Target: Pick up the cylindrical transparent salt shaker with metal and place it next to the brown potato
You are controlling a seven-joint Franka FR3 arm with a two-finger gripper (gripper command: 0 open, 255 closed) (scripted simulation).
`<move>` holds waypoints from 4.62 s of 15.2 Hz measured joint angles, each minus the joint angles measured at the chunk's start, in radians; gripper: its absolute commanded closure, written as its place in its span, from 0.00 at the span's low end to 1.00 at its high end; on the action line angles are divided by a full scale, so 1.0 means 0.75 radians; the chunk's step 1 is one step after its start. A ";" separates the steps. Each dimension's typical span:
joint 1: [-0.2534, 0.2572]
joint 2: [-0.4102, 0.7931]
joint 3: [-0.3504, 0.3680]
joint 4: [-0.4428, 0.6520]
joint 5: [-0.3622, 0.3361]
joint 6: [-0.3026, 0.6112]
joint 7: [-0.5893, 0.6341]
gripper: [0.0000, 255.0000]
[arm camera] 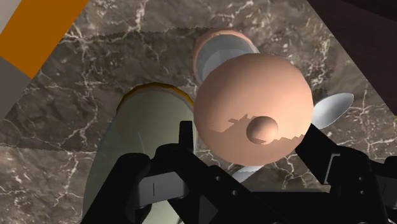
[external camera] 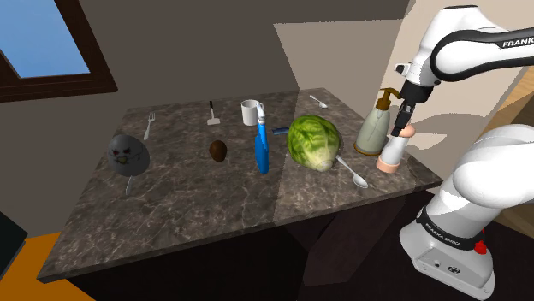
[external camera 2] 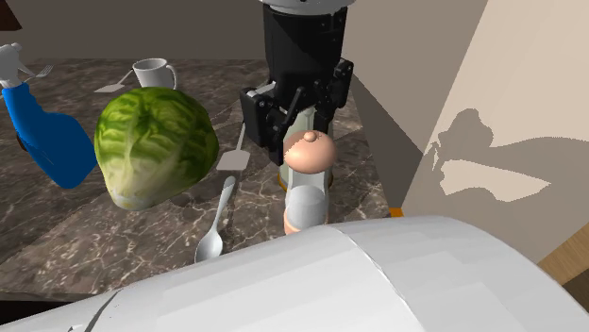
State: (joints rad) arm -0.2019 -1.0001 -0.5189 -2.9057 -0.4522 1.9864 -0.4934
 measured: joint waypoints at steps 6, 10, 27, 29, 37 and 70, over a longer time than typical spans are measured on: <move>0.002 -0.003 0.005 0.007 0.005 -0.011 0.000 1.00; 0.018 -0.025 0.038 0.060 0.039 -0.084 0.002 1.00; 0.069 -0.049 0.154 0.340 0.156 -0.383 -0.010 1.00; 0.075 -0.045 0.166 0.377 0.168 -0.417 -0.011 1.00; 0.097 -0.010 0.206 0.530 0.209 -0.535 -0.015 1.00; 0.289 0.617 0.395 1.053 0.454 -0.459 0.206 1.00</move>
State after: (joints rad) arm 0.0144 -0.5374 -0.2225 -2.1163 -0.1120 1.6420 -0.3390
